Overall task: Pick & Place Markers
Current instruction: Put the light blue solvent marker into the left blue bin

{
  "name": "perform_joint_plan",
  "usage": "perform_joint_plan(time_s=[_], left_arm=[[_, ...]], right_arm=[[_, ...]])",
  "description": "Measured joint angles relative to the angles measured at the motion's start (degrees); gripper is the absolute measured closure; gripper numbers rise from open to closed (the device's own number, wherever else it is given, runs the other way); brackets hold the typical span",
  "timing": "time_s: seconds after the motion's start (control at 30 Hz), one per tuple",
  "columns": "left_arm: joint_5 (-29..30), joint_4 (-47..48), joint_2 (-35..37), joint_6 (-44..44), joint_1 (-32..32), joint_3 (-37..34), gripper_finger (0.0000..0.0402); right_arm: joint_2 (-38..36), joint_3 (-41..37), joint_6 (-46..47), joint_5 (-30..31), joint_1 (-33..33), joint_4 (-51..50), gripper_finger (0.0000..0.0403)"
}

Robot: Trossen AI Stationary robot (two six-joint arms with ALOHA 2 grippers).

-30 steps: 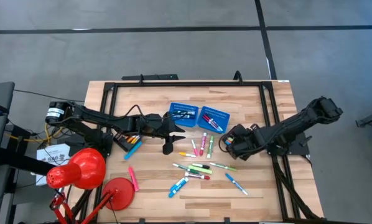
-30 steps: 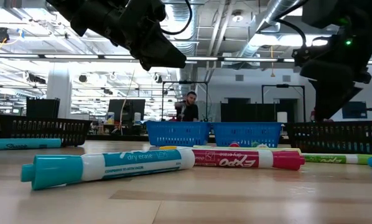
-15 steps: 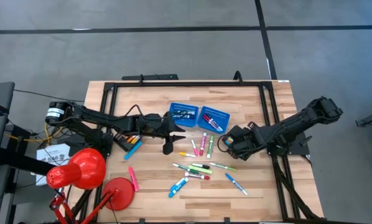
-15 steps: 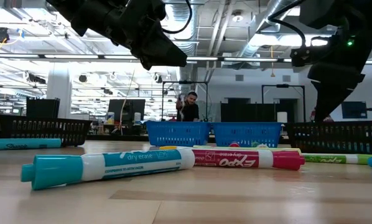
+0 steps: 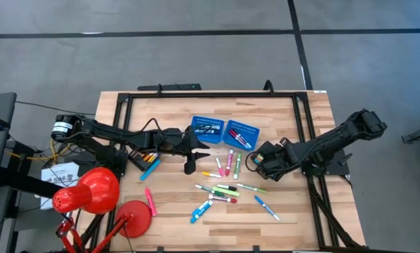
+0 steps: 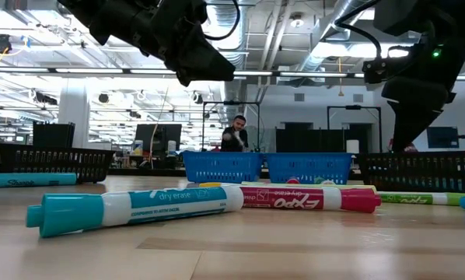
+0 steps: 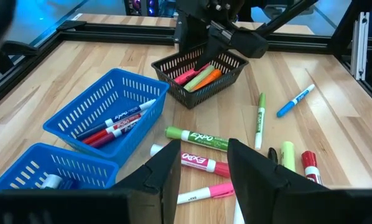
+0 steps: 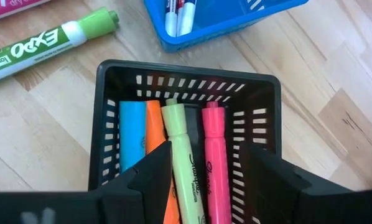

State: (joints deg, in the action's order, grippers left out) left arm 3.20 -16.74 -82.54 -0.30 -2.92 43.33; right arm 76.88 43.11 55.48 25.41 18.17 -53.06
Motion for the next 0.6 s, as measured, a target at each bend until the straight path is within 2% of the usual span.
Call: perform_joint_plan(time_s=[0.33,0.6], left_arm=[[0.0,-0.5,0.0,0.0,0.0,0.0,0.0275],[0.0,-0.9,0.0,0.0,0.0,0.0,0.0275]], right_arm=[[0.0,0.0,0.0,0.0,0.0,0.7,0.0225],[0.0,0.0,0.0,0.0,0.0,5.2,0.0224]])
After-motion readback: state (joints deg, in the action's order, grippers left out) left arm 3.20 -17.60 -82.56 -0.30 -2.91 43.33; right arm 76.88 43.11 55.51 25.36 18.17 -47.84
